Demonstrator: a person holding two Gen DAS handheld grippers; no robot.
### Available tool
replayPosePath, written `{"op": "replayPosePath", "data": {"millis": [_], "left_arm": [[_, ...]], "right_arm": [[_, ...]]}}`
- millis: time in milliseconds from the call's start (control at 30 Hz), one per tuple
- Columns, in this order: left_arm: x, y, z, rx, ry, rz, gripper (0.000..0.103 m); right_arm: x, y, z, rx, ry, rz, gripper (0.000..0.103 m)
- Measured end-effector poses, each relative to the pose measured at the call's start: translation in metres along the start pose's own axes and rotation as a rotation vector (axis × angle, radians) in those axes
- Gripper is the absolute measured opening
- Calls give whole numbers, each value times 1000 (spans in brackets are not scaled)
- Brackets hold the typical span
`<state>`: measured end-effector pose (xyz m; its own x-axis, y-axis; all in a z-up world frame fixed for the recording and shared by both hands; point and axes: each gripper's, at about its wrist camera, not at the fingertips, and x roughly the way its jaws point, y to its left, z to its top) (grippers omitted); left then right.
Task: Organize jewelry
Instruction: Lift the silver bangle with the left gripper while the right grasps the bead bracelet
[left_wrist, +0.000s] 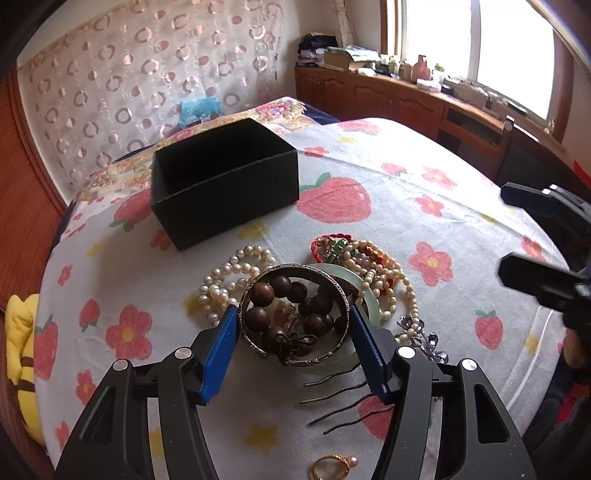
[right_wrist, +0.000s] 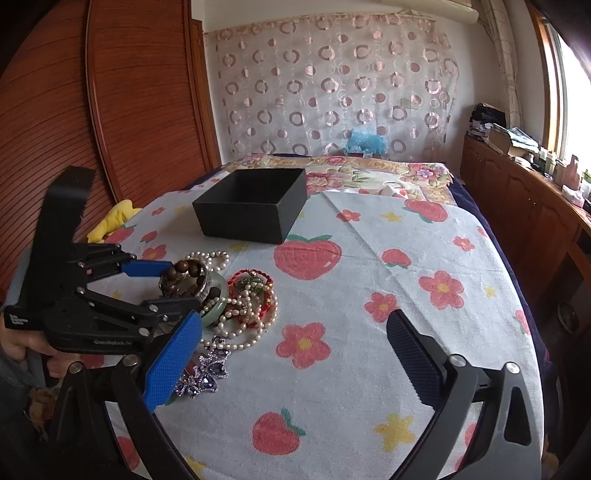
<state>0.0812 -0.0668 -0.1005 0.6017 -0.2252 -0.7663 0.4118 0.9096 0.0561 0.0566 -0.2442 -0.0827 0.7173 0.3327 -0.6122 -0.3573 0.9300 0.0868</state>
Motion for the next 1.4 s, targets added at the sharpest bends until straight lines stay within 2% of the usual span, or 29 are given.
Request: {"op": "replayPosePath", "data": {"millis": [33,267,467,633,700,833,1100,1133,1400], "left_arm": [[-3,1,0,-6,-8,-3,58],[-24,11,-3,-55,-65,-4,58],[-40,27,-7,-101,-101,12,58],[-47,41,-10,-128,-111,43,58],[-49,46,-11,-138,-112,54,58],[-52,59,-15,-159,-114,71,58],[-54,78,-25,-197,-111,87,58],[-54,79,-25,-199,-110,86,58],[-53,81,-29,-207,-104,82,58]], "right_arm": [[3,2,0,-8,8,9,92],[27,12,0,-42,80,74,58],[46,32,13,-93,110,150,53],[60,53,25,-131,124,225,47],[67,59,30,-147,132,242,41],[77,73,33,-171,153,289,38],[93,85,43,-191,176,295,38],[98,85,44,-192,198,294,38],[106,90,46,-240,217,295,37]]}}
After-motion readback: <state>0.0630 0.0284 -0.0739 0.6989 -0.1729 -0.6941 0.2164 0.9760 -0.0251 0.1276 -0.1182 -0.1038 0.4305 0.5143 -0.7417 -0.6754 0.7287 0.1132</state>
